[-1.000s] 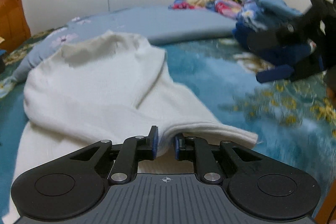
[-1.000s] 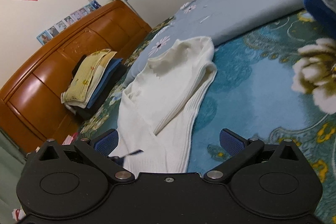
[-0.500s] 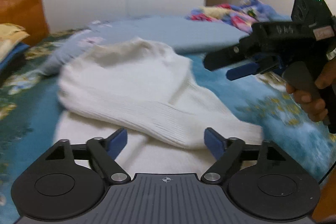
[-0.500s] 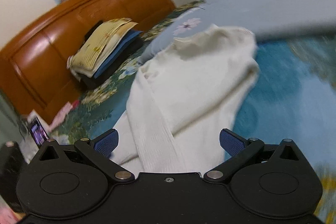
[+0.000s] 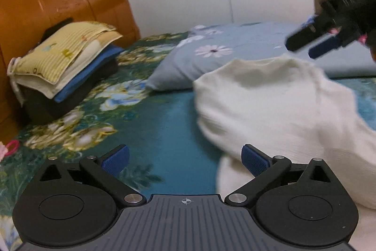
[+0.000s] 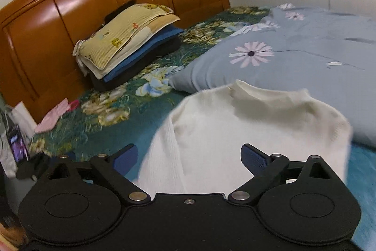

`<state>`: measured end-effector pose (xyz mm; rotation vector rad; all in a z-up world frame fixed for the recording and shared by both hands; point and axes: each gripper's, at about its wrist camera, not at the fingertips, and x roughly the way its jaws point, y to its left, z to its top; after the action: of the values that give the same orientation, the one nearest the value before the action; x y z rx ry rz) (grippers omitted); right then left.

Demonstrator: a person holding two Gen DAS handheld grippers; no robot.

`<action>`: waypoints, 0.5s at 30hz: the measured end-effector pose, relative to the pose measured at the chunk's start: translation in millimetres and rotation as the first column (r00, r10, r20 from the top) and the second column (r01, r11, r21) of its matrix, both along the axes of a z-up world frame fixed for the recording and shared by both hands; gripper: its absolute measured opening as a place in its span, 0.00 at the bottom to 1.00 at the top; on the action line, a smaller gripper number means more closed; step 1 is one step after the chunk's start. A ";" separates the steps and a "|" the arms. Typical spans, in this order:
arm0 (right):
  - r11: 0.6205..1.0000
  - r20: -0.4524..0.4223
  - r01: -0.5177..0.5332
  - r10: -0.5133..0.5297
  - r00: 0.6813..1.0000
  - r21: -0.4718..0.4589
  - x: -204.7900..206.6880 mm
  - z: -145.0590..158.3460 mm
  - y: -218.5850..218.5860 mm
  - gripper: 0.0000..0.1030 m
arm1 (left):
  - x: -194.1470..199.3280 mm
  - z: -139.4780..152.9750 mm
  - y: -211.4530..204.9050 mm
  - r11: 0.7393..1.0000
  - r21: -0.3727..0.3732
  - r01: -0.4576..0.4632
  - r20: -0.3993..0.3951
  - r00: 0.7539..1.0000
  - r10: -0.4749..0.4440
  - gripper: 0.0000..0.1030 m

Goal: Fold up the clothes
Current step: 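Open the left gripper and release the sleeve on the sweater body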

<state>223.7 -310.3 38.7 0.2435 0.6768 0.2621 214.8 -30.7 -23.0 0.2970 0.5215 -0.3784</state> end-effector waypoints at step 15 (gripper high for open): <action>0.991 -0.177 -0.081 0.062 0.982 -0.103 134.5 -50.1 81.9 0.59 | 54.1 -43.3 4.0 0.998 -0.052 -0.020 -0.141 0.990 0.013 1.00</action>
<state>358.1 -228.3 -11.4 0.1374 0.8709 0.2733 269.0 -26.6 -66.3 0.2147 0.6510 -0.3984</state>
